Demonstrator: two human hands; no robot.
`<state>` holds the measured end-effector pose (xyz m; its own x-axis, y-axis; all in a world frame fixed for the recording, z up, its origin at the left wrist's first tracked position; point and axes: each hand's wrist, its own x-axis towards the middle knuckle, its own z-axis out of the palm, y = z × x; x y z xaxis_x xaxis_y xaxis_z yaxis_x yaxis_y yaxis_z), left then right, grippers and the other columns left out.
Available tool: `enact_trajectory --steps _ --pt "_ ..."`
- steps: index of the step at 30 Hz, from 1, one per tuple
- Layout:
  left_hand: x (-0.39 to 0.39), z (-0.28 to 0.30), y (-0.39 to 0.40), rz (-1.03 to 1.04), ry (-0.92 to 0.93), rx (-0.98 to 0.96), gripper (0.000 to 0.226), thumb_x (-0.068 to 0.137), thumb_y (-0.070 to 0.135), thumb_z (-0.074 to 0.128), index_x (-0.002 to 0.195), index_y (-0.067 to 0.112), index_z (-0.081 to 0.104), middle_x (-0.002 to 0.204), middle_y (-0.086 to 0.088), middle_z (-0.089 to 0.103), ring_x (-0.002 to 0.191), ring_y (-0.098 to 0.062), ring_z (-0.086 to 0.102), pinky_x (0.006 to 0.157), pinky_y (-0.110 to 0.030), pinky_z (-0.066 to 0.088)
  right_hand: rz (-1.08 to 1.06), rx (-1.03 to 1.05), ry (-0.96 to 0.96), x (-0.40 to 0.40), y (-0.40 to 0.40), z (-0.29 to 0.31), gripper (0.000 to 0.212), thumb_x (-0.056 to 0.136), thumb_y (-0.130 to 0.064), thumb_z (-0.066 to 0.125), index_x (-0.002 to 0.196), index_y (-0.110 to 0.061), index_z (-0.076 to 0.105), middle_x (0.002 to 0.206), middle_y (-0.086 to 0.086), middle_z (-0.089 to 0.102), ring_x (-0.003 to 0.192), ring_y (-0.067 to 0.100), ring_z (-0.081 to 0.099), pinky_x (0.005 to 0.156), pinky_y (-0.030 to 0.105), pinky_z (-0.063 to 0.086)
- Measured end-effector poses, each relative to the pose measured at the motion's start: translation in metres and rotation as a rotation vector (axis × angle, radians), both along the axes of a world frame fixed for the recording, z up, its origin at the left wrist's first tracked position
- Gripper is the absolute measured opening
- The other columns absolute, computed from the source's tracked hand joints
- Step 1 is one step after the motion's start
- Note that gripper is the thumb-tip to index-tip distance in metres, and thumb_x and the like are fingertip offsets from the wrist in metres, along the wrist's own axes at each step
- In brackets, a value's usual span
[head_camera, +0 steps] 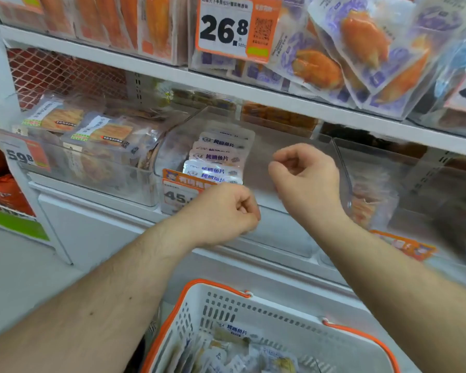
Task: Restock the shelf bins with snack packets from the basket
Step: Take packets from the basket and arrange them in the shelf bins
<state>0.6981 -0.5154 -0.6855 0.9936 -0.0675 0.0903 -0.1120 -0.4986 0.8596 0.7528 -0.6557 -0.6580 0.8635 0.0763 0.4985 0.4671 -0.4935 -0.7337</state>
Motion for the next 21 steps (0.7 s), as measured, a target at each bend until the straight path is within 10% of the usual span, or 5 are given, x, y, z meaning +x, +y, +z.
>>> enact_trajectory --steps 10,15,21 --pt "-0.013 -0.072 -0.056 -0.337 0.359 0.5 0.014 0.086 0.02 0.057 0.092 0.023 0.07 0.088 0.001 0.073 0.069 -0.012 0.068 0.066 -0.03 0.056 -0.006 0.062 0.325 -0.052 -0.069 -0.125 0.028 0.083 -0.005 0.063 0.067 -0.028 0.062 0.059 -0.008 0.061 0.062 0.026 0.063 0.061 0.039 0.054" --pt "-0.018 -0.098 -0.074 -0.437 0.444 0.576 0.016 0.089 0.018 0.058 0.098 0.021 0.07 0.088 0.002 0.072 0.067 -0.013 0.063 0.062 -0.026 0.051 -0.014 -0.319 0.626 -0.06 -0.104 -0.214 0.011 0.088 -0.012 0.059 0.079 -0.018 0.063 0.069 -0.006 0.06 0.061 0.011 0.055 0.055 0.024 0.043" --pt "-0.01 -0.118 -0.086 -0.516 0.482 0.678 0.016 0.093 0.021 0.056 0.103 0.023 0.068 0.096 0.008 0.068 0.087 -0.012 0.066 0.075 -0.028 0.053 0.09 -0.809 0.964 -0.051 -0.145 -0.292 0.026 0.092 -0.014 0.054 0.115 -0.015 0.066 0.116 0.007 0.067 0.103 0.022 0.061 0.087 0.03 0.051"
